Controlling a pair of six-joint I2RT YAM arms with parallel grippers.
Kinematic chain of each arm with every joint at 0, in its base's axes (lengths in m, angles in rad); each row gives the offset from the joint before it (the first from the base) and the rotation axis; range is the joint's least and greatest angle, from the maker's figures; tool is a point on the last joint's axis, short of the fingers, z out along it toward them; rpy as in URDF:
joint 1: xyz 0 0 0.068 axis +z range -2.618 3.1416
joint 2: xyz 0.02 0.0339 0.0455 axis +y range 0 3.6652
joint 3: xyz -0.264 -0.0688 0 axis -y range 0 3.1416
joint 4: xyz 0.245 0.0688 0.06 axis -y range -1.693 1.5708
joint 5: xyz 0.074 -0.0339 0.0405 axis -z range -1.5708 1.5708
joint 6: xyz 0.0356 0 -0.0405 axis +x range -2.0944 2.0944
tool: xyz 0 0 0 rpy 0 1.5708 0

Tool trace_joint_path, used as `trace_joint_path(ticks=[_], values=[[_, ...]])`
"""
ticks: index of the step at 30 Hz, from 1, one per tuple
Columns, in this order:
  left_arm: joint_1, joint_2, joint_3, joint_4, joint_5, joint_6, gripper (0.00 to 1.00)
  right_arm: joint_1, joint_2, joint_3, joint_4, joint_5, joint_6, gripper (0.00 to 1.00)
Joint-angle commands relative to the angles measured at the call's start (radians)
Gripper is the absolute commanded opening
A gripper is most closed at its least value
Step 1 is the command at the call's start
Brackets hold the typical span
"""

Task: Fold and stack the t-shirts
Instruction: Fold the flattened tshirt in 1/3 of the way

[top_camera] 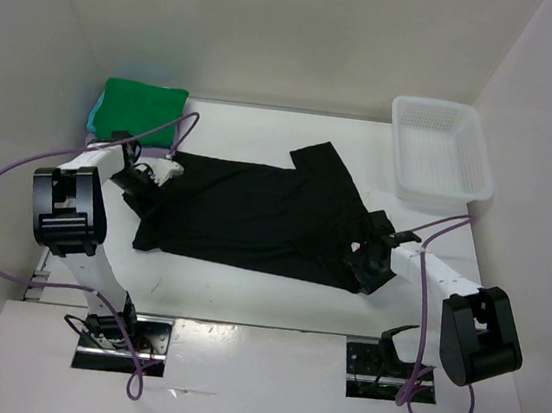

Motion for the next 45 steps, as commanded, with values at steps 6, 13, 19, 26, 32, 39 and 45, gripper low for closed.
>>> trace_joint_path(ticks=[6,13,19,26,32,39,45], values=[[-0.02,0.064,0.032,0.034,0.064,-0.05,0.64,0.009,0.011,0.02,0.024,0.035,-0.014,0.62],[-0.038,0.055,0.032,0.043,0.064,-0.07,0.43,0.009,0.011,0.02,0.024,0.035,-0.014,0.62],[-0.047,-0.013,0.032,0.034,0.032,-0.093,0.77,0.009,0.011,0.02,0.024,0.035,-0.014,0.62],[-0.072,-0.109,0.01,0.034,0.032,-0.093,0.71,0.018,0.011,0.02,0.024,0.035,-0.014,0.62],[-0.081,-0.048,-0.019,0.034,-0.056,-0.125,0.56,0.018,0.011,0.02,0.024,0.035,-0.014,0.62],[-0.081,0.014,-0.019,0.023,-0.087,-0.153,0.55,0.018,0.002,0.02,0.024,0.035,-0.014,0.62],[-0.09,0.005,-0.019,0.023,-0.076,-0.153,0.43,0.027,0.002,0.02,0.024,0.035,-0.014,0.61]])
